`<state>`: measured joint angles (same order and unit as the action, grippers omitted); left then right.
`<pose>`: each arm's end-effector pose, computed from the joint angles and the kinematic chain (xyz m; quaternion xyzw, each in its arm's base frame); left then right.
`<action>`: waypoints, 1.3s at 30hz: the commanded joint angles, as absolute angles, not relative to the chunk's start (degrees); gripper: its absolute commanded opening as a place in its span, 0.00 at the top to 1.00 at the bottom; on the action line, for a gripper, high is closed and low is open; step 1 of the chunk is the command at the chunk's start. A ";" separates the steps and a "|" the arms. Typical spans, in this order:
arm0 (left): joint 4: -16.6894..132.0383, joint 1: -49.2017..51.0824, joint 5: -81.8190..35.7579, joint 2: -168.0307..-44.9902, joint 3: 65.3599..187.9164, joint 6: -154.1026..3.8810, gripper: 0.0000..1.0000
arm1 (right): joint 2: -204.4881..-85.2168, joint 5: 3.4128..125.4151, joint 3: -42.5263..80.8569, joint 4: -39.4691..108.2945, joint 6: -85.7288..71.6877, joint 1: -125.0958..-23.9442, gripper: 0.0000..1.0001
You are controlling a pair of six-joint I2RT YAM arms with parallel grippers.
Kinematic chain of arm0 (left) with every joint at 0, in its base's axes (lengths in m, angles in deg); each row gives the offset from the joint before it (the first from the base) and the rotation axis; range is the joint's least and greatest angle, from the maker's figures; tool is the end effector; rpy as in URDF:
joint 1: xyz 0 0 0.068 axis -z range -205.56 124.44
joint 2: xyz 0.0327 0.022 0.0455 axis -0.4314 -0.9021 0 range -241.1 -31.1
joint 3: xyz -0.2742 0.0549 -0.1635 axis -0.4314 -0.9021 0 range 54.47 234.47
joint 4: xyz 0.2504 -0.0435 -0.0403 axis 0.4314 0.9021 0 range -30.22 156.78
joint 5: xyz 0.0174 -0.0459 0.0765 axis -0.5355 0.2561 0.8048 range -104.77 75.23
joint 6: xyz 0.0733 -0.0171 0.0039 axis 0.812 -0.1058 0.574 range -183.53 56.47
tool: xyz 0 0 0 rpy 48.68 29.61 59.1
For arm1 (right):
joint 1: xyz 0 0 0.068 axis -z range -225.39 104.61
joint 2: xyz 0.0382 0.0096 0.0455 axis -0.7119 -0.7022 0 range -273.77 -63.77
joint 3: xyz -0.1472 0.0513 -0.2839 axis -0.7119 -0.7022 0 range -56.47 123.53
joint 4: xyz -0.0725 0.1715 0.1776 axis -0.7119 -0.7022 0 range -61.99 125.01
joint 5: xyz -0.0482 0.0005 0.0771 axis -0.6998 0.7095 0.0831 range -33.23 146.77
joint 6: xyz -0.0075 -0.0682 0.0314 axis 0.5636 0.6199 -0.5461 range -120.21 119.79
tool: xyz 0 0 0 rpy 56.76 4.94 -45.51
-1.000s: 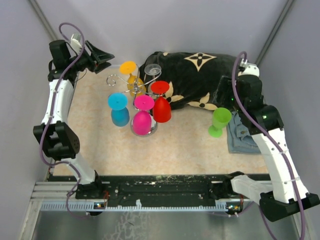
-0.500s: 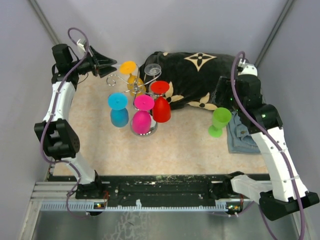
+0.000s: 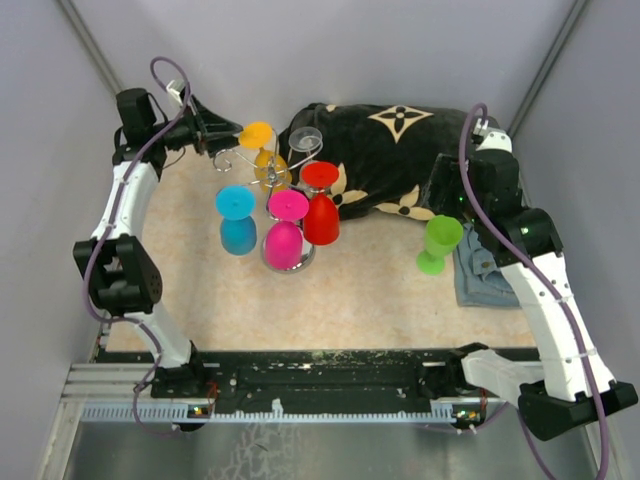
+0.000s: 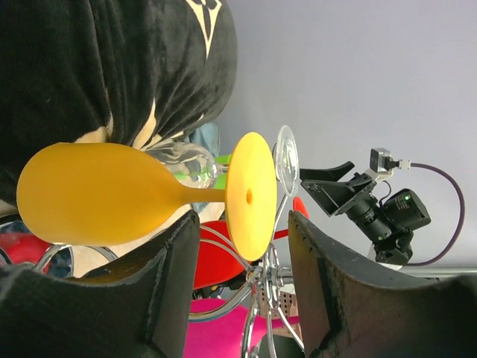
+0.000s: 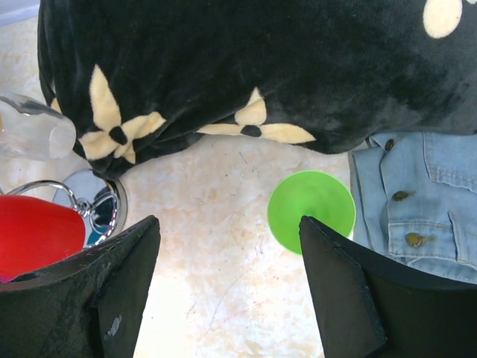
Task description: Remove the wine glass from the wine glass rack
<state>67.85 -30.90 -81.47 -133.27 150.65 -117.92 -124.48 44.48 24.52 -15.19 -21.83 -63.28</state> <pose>0.4320 -0.0182 0.4335 -0.0346 0.7395 -0.6076 0.2877 0.1831 0.0449 0.4613 0.0816 0.8585 0.0810 0.4998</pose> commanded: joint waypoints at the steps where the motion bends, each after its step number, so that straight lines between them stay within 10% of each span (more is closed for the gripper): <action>1: 68.29 -30.31 -82.53 -134.52 152.52 -117.14 0.45 | -123.23 44.32 24.09 -12.98 -21.64 -63.59 0.24; 19: 69.34 -30.33 -83.02 -133.73 152.76 -116.30 0.68 | -123.09 44.98 23.05 -12.38 -21.83 -63.54 0.24; 28: 70.78 -30.31 -82.73 -133.17 153.19 -115.63 1.00 | -122.20 45.24 21.97 -12.10 -22.15 -63.59 0.24; 39: 71.05 -30.53 -82.29 -132.25 155.32 -118.58 1.00 | -121.43 45.69 21.57 -12.61 -22.35 -63.59 0.24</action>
